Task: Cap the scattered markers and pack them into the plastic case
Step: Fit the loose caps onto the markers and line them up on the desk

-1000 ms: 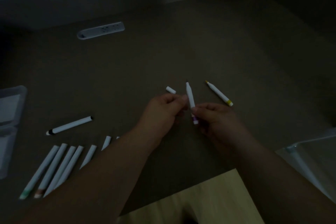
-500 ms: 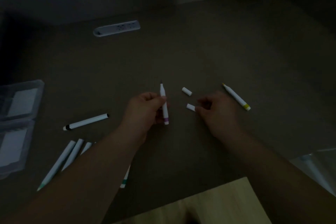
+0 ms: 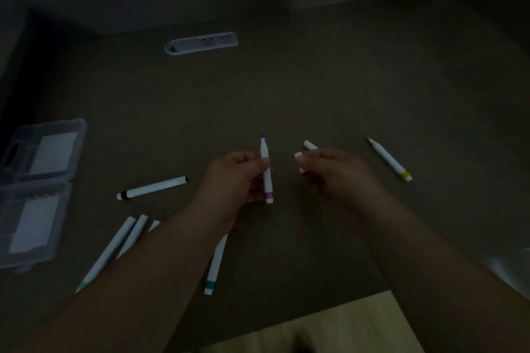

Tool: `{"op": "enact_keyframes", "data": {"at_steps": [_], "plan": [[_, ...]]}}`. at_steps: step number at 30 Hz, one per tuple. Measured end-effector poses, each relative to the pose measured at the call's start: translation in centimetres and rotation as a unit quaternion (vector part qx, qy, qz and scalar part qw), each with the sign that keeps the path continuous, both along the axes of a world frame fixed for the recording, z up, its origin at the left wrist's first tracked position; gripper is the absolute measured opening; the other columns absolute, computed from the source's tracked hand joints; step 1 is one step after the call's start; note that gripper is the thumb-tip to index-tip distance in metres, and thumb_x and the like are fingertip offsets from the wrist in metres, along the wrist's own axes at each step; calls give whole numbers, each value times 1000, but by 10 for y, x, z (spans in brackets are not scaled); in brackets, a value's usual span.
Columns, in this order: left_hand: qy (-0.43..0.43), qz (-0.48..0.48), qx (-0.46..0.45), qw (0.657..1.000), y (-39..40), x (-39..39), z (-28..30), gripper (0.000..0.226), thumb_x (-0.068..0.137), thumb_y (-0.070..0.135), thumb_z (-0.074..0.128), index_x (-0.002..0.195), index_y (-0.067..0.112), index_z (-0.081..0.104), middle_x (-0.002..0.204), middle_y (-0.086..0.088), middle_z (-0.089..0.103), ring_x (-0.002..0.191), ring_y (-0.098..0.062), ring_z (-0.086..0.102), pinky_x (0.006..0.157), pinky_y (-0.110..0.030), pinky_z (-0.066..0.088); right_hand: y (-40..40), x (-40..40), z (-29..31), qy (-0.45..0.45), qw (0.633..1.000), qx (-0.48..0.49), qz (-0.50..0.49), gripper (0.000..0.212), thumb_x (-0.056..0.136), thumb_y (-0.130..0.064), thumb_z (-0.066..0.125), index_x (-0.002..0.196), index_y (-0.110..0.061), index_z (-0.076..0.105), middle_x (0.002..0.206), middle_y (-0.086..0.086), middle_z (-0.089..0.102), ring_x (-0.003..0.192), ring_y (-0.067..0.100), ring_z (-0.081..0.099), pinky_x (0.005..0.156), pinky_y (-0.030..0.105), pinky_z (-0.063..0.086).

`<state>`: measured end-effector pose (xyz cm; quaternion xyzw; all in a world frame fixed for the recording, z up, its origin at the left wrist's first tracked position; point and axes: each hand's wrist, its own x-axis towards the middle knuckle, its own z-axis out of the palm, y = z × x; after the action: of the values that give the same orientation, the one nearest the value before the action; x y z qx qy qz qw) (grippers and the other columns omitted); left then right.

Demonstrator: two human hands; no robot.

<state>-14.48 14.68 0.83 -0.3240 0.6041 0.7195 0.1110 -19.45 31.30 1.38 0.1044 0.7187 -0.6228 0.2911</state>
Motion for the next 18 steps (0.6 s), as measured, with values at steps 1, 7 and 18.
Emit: {"op": "enact_keyframes", "data": {"at_steps": [1, 7, 18], "plan": [[2, 0, 7, 1000, 0, 0, 1, 14, 95, 19, 62, 107, 14, 66, 96, -6, 72, 87, -19, 70, 69, -34, 59, -2, 2, 2, -45, 996, -66, -26, 7, 88, -18, 70, 93, -13, 72, 81, 3, 67, 69, 13, 58, 60, 26, 45], [18, 2, 45, 999, -6, -2, 5, 16, 95, 20, 60, 108, 13, 66, 90, -4, 75, 84, -19, 70, 70, -36, 58, -8, 7, 1, -187, 965, -175, -47, 7, 87, -14, 66, 93, -12, 70, 72, 1, 64, 63, 10, 57, 56, 25, 44], [44, -11, 47, 998, -10, -2, 8, 13, 96, 16, 58, 105, 10, 65, 88, -5, 73, 76, -15, 72, 69, -34, 58, -13, 16, -2, -168, 980, -105, -22, 15, 88, -16, 68, 103, -12, 70, 87, 6, 68, 75, 15, 63, 59, 27, 52]]}}
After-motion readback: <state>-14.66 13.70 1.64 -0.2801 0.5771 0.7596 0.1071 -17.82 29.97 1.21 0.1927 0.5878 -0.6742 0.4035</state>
